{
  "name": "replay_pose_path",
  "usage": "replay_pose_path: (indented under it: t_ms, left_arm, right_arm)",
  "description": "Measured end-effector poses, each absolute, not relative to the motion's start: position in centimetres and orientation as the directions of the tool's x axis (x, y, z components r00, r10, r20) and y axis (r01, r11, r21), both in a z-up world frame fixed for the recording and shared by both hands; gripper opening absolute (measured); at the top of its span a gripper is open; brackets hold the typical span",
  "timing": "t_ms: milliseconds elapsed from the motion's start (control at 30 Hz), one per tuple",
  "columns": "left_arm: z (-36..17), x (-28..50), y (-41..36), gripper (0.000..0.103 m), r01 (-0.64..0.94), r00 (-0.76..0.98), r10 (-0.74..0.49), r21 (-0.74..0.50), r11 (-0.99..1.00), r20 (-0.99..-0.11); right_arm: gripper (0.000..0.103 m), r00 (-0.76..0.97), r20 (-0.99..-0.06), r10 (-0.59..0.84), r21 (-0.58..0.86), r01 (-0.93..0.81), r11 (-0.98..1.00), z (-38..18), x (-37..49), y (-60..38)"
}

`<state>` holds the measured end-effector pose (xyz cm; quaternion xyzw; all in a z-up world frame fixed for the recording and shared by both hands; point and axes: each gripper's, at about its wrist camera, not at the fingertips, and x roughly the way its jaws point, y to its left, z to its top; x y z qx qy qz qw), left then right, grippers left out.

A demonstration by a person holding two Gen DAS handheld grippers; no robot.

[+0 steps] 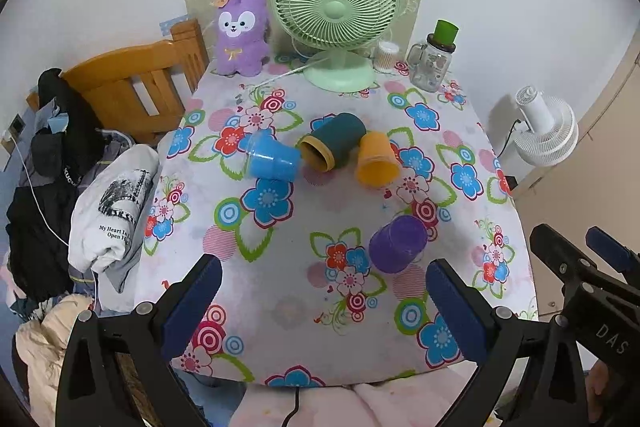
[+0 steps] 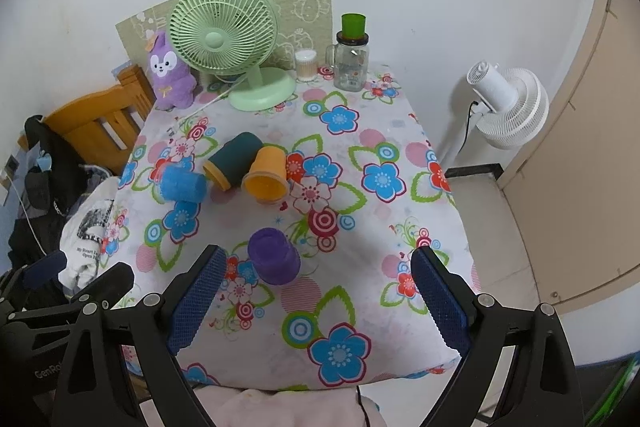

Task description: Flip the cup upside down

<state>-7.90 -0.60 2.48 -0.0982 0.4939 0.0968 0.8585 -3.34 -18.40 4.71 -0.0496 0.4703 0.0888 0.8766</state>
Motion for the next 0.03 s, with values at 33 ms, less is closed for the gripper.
replay_pose_path:
  t_ms: [33]
  left_arm:
    - [2.48,-7.90,-0.62,0.103,-0.264,0.493,0.069,-0.073,0.962,-0.867]
  right_arm:
    - [0.095,0.541,-0.834,0.109,-0.004,-0.203,0.979,4.70,-3.35,-18.42]
